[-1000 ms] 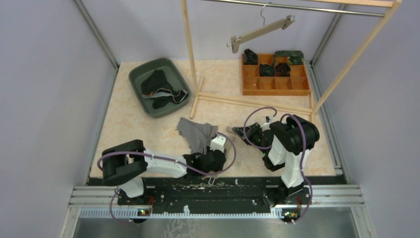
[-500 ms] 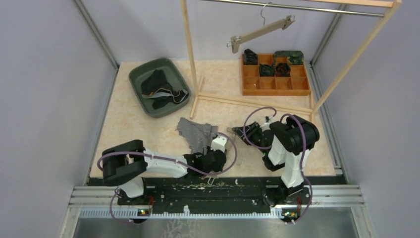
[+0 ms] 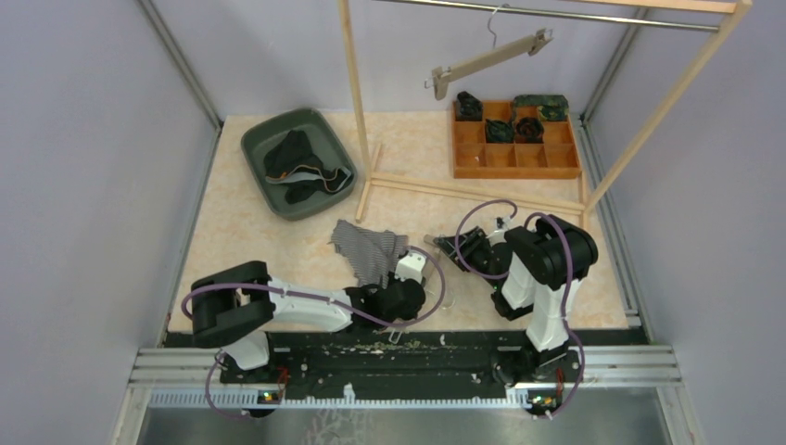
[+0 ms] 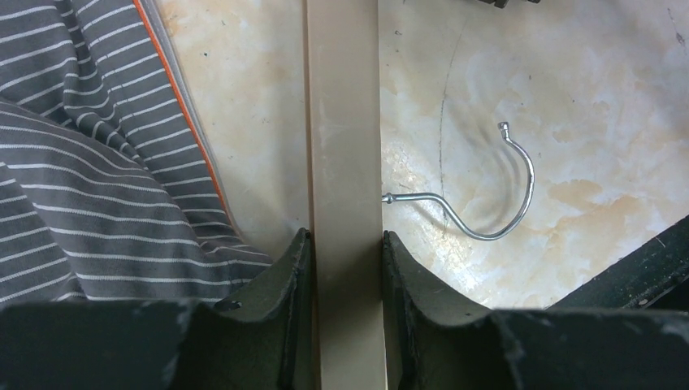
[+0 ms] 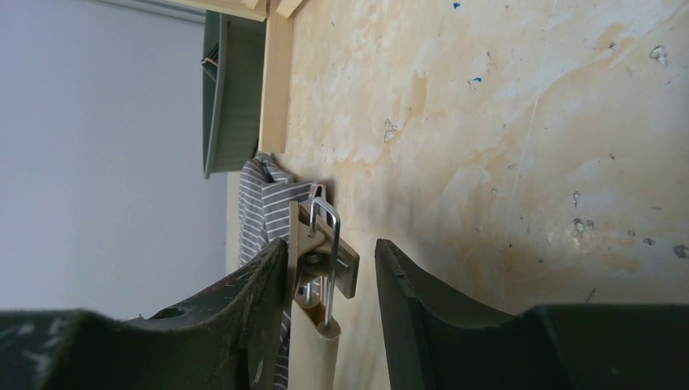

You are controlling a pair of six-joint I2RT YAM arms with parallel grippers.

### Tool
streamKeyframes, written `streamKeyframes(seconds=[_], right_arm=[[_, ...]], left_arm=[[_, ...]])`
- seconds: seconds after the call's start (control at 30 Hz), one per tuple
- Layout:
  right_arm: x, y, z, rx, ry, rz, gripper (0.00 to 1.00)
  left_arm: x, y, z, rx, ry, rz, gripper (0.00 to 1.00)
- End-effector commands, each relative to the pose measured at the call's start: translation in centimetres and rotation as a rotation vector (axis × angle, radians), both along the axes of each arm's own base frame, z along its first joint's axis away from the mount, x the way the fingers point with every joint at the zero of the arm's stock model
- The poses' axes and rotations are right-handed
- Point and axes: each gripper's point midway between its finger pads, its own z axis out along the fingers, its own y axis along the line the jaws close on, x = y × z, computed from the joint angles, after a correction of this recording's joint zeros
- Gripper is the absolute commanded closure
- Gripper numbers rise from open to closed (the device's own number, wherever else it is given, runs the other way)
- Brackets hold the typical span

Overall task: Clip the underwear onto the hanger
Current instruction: Open the clamp at the hanger.

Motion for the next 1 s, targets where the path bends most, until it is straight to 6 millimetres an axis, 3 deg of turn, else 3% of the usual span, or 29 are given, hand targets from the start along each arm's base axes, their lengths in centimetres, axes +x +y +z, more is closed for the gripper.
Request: streamKeyframes(seconds=[0.0, 0.1, 0.17, 0.2, 0.83, 0.97], right_arm=[[1.17, 0.0, 5.04, 0.069, -0.205, -0.013, 0.58], [1.15, -0.11, 5.0, 0.067, -0.204, -0.016, 0.68], [1.17, -0.25, 4.91, 0.066, -0.201, -0.021, 0.84], [1.16, -0.29, 4.9, 0.066, -0.2, -0.023, 1.0], [1.13, -0.47, 5.3, 0.07, -0.21, -0.024, 1.0], [1.13, -0.36, 5.3, 0.07, -0.211, -0.014, 0.79]], left_arm=[[0.95, -0.7, 1.83, -0.039, -0.038, 0.028, 1.0], [1.09, -0.42, 1.81, -0.037, -0.038, 0.037, 1.0], [1.1, -0.33, 1.76, -0.038, -0.037, 0.039, 1.0], [1.09, -0.31, 1.74, -0.038, -0.037, 0.039, 1.0], [1.21, -0.43, 1.64, -0.039, -0.031, 0.042, 1.0], [1.31, -0.36, 1.57, -0.037, -0.03, 0.047, 1.0]])
